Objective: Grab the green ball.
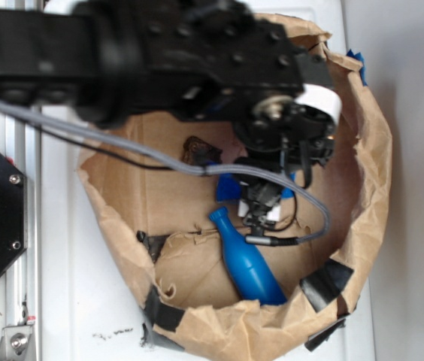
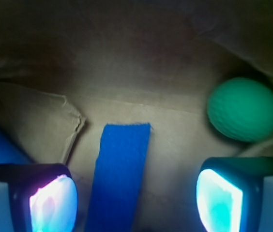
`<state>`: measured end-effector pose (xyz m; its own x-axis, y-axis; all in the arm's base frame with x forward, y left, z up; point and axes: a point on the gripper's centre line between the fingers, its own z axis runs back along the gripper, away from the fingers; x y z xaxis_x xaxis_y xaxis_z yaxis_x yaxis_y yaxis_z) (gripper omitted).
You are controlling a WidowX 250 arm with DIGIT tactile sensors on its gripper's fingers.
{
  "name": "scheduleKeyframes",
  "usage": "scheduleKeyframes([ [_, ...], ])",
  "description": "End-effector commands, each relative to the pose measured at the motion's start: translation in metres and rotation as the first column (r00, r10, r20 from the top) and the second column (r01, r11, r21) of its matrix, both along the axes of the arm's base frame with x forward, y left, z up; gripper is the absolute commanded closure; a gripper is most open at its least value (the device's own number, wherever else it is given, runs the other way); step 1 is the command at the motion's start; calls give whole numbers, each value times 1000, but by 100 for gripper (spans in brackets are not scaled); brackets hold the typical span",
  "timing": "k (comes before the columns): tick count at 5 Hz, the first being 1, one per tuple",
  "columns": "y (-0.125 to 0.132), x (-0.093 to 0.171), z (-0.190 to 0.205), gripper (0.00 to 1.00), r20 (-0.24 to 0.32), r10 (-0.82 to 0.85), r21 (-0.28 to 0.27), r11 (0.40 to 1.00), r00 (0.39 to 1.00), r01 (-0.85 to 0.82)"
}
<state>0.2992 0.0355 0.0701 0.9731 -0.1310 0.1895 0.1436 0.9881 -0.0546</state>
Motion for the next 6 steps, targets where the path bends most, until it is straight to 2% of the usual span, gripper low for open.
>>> scheduleKeyframes([
  [1,2,21,15,0,81,44,4,999,996,-44],
  [4,41,10,4,0,117,127,101,985,985,-139],
  [6,60,11,13,0,139,188,87,976,972,-201],
])
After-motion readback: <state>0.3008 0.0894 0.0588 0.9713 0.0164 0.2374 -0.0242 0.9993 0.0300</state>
